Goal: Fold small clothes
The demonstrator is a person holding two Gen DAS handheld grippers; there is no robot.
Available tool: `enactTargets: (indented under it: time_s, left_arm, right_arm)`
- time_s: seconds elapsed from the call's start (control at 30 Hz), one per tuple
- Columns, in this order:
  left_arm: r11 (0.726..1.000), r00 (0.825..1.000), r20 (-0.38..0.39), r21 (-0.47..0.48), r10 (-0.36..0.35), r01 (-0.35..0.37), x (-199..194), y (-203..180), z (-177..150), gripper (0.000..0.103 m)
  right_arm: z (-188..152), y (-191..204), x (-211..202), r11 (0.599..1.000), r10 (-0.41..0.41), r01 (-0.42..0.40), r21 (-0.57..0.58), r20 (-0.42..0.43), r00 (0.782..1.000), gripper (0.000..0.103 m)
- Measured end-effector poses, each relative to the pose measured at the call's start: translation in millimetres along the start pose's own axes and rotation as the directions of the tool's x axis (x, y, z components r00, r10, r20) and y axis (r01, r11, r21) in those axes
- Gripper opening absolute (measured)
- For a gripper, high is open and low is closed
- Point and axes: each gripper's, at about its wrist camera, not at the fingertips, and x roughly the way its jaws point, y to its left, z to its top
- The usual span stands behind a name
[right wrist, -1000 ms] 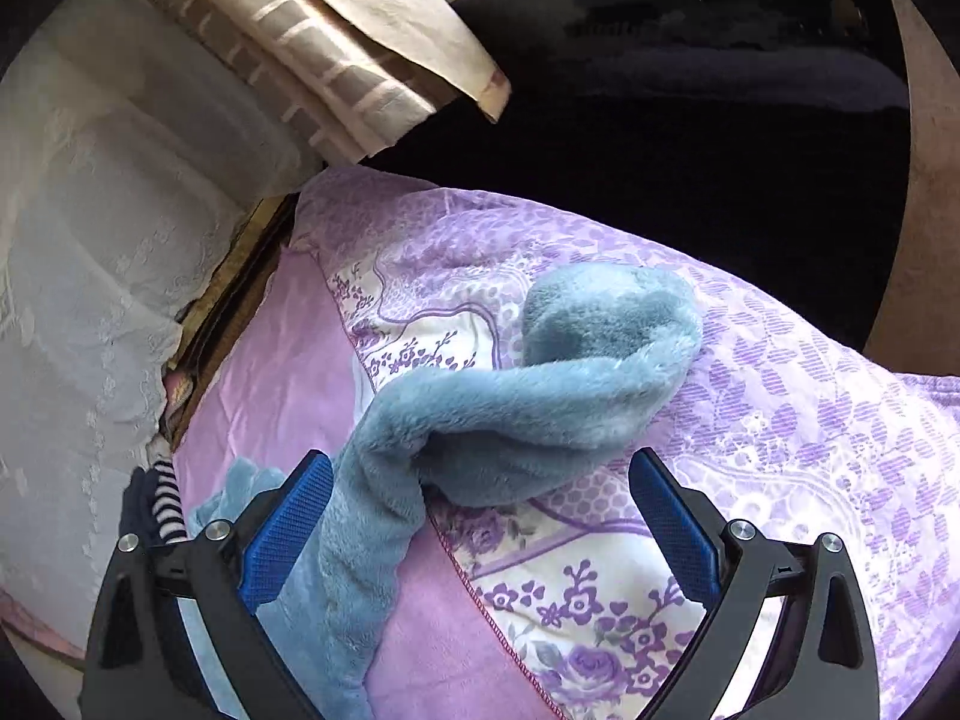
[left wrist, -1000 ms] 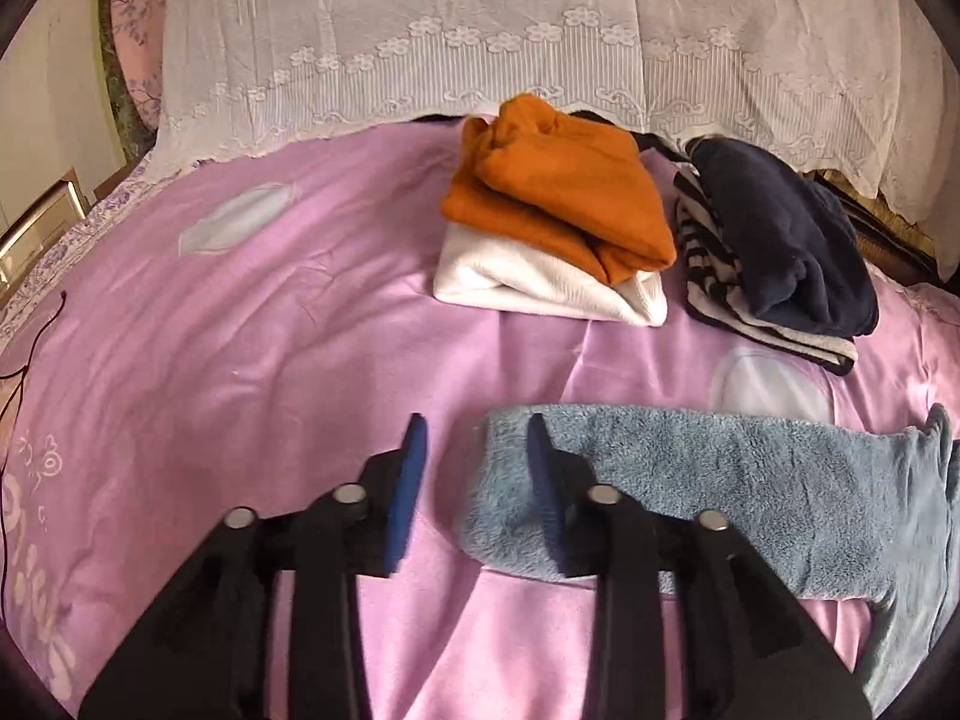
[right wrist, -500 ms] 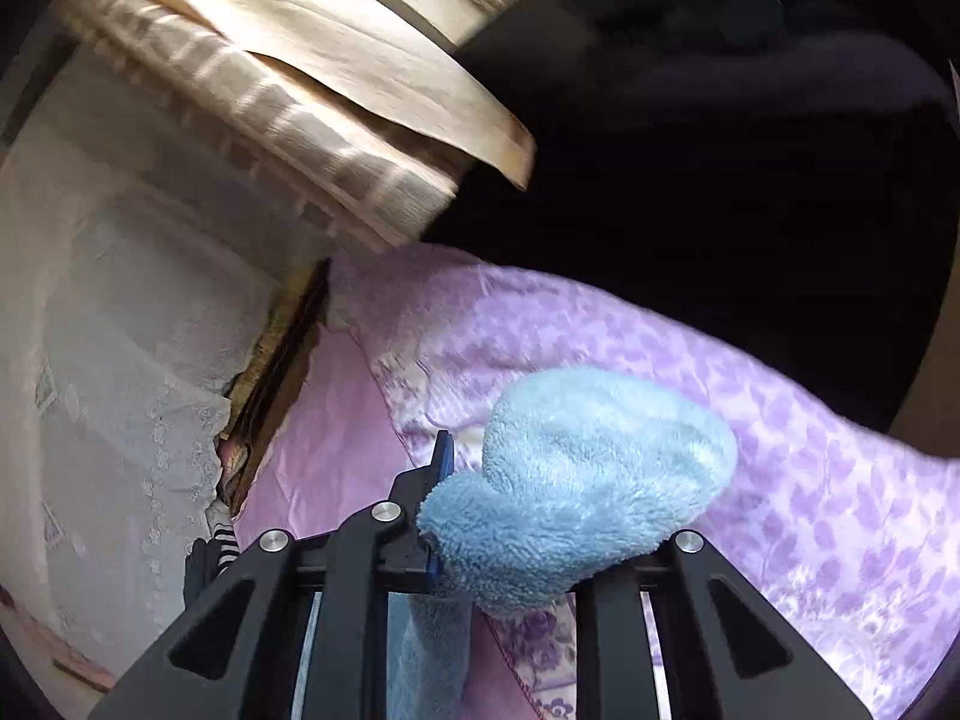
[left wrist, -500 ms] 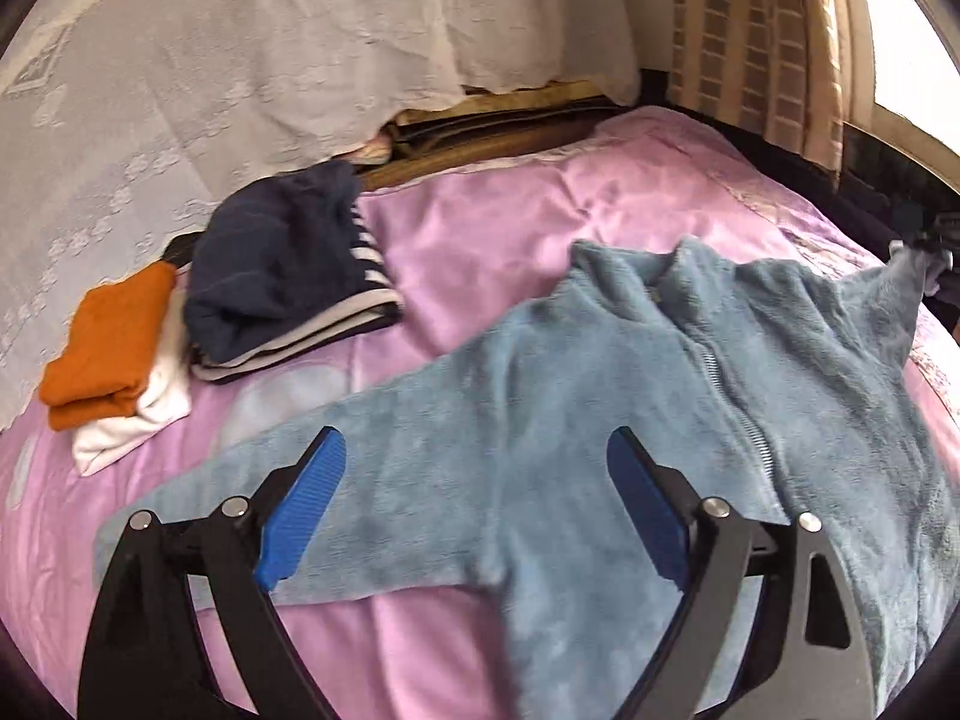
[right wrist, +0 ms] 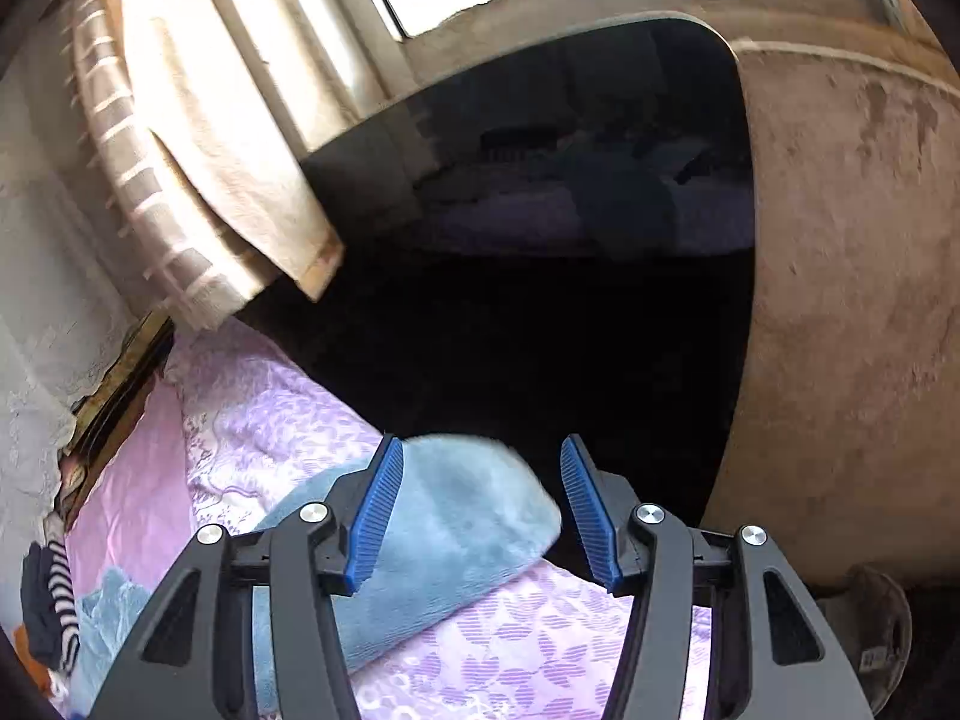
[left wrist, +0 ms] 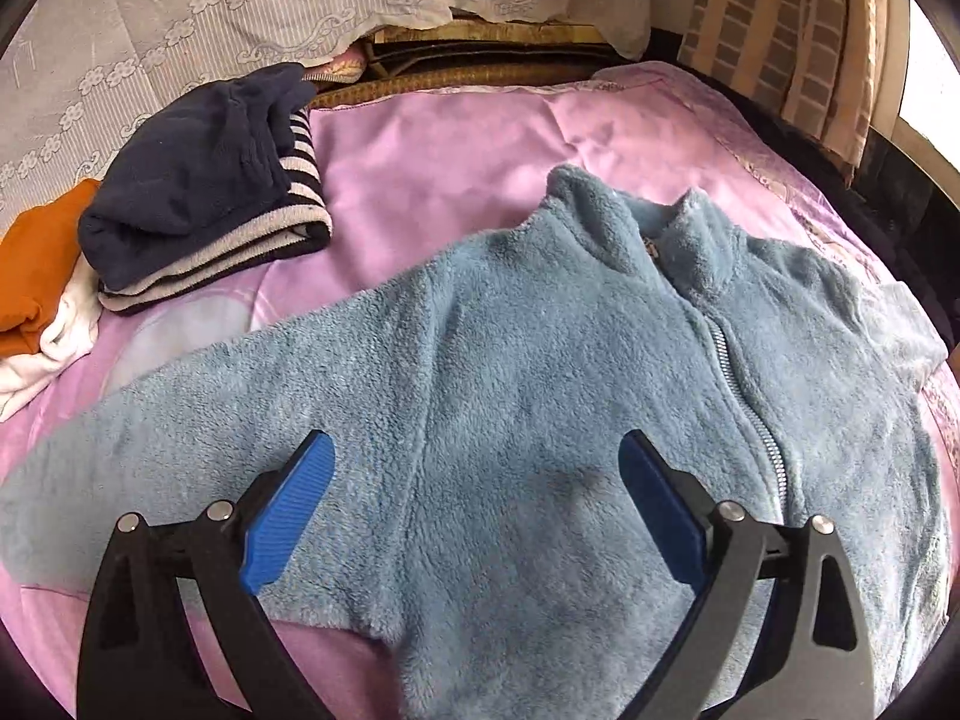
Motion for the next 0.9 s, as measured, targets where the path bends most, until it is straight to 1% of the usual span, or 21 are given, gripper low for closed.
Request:
enactTargets:
  time_s: [0.03, 0.07, 0.1, 0.13, 0.17, 0.2, 0.23, 0.27, 0.33, 0.37, 0.4, 0.47, 0.57, 0.6, 0.67, 0.73, 0.77, 0.8, 0.83, 0.87, 0.9]
  left_arm:
    - [1.000, 1.000, -0.008, 0.001, 0.016, -0.016, 3, 1, 1, 0.093]
    - [0.999, 0.999, -0.022, 0.004, 0.043, -0.043, 7, 2, 2, 0.097]
    - [0.996, 0.996, -0.038, 0.012, 0.084, -0.084, 14, 5, 2, 0.097]
    - [0.991, 0.989, -0.059, 0.021, 0.136, -0.135, 22, 8, 0, 0.099]
    - [0.988, 0.984, -0.090, 0.014, 0.151, -0.151, 30, 14, -1, 0.099]
    - [0.993, 0.987, -0.117, -0.017, 0.111, -0.114, 34, 23, -2, 0.099]
    - [0.995, 0.989, -0.120, -0.053, 0.082, -0.089, 32, 30, -2, 0.099]
    - [0.993, 0.989, -0.116, -0.065, 0.094, -0.102, 28, 33, -1, 0.099]
    - [0.989, 0.987, -0.083, -0.045, 0.136, -0.140, 15, 28, 2, 0.098]
    - [0.992, 0.990, -0.065, -0.026, 0.125, -0.127, 9, 20, 5, 0.098]
    - [0.995, 0.994, -0.051, -0.001, 0.098, -0.098, 4, 9, 10, 0.098]
    - [0.997, 0.999, -0.028, 0.065, 0.045, -0.043, -1, -24, 24, 0.098]
    - [0.988, 0.999, -0.003, 0.149, 0.036, -0.036, 6, -80, 51, 0.098]
    - [0.987, 1.000, -0.007, 0.161, 0.022, -0.020, 12, -97, 61, 0.098]
    - [0.984, 0.998, -0.042, 0.167, -0.051, 0.058, 28, -131, 78, 0.098]
    - [0.967, 0.987, -0.107, 0.212, -0.121, 0.141, 49, -169, 89, 0.098]
    - [0.957, 0.986, -0.121, 0.253, -0.112, 0.140, 60, -189, 89, 0.098]
    - [0.952, 0.991, -0.120, 0.290, -0.065, 0.098, 71, -203, 89, 0.098]
    - [0.946, 0.992, -0.123, 0.322, -0.005, 0.044, 84, -214, 87, 0.099]
    - [0.941, 0.989, -0.145, 0.338, 0.033, 0.018, 98, -222, 85, 0.099]
    - [0.948, 0.987, -0.157, 0.318, 0.020, 0.031, 104, -222, 85, 0.099]
  right_arm:
    - [-5, 16, -1, 0.997, 0.050, -0.051, -0.060, -0.026, 0.998, 0.058]
    - [-12, 32, 3, 0.986, 0.111, -0.121, -0.116, -0.086, 0.990, 0.066]
    - [-21, 47, 12, 0.972, 0.139, -0.166, -0.168, -0.160, 0.977, 0.071]
    - [-31, 58, 24, 0.963, 0.116, -0.166, -0.210, -0.232, 0.966, 0.071]
    - [-38, 61, 38, 0.963, 0.072, -0.140, -0.229, -0.282, 0.957, 0.071]
    - [-42, 56, 48, 0.968, 0.041, -0.112, -0.223, -0.302, 0.953, 0.070]
    - [-41, 47, 51, 0.975, 0.053, -0.114, -0.191, -0.297, 0.953, 0.068]
    - [-38, 37, 46, 0.981, 0.076, -0.121, -0.152, -0.274, 0.959, 0.065]
    - [-30, 27, 28, 0.989, 0.056, -0.082, -0.122, -0.210, 0.976, 0.067]
    - [-25, 31, 21, 0.989, 0.043, -0.068, -0.131, -0.180, 0.983, 0.070]
    - [-22, 36, 14, 0.986, 0.056, -0.080, -0.147, -0.163, 0.985, 0.072]
    - [-21, 60, 4, 0.969, 0.117, -0.150, -0.197, -0.172, 0.978, 0.073]
    - [-40, 112, 2, 0.911, 0.193, -0.264, -0.316, -0.239, 0.952, 0.082]
    - [-51, 132, 0, 0.889, 0.204, -0.291, -0.353, -0.264, 0.943, 0.082]
    - [-74, 155, -3, 0.849, 0.224, -0.349, -0.397, -0.329, 0.918, 0.082]
    - [-88, 157, 7, 0.829, 0.214, -0.383, -0.407, -0.403, 0.890, 0.082]
    - [-94, 152, 13, 0.832, 0.181, -0.370, -0.414, -0.428, 0.886, 0.082]
    - [-99, 142, 14, 0.834, 0.147, -0.352, -0.425, -0.442, 0.885, 0.082]
    - [-100, 134, 21, 0.831, 0.148, -0.359, -0.424, -0.454, 0.879, 0.083]
    - [-97, 119, 15, 0.822, 0.184, -0.393, -0.413, -0.461, 0.868, 0.082]
    - [-89, 104, 9, 0.818, 0.202, -0.406, -0.407, -0.458, 0.866, 0.081]
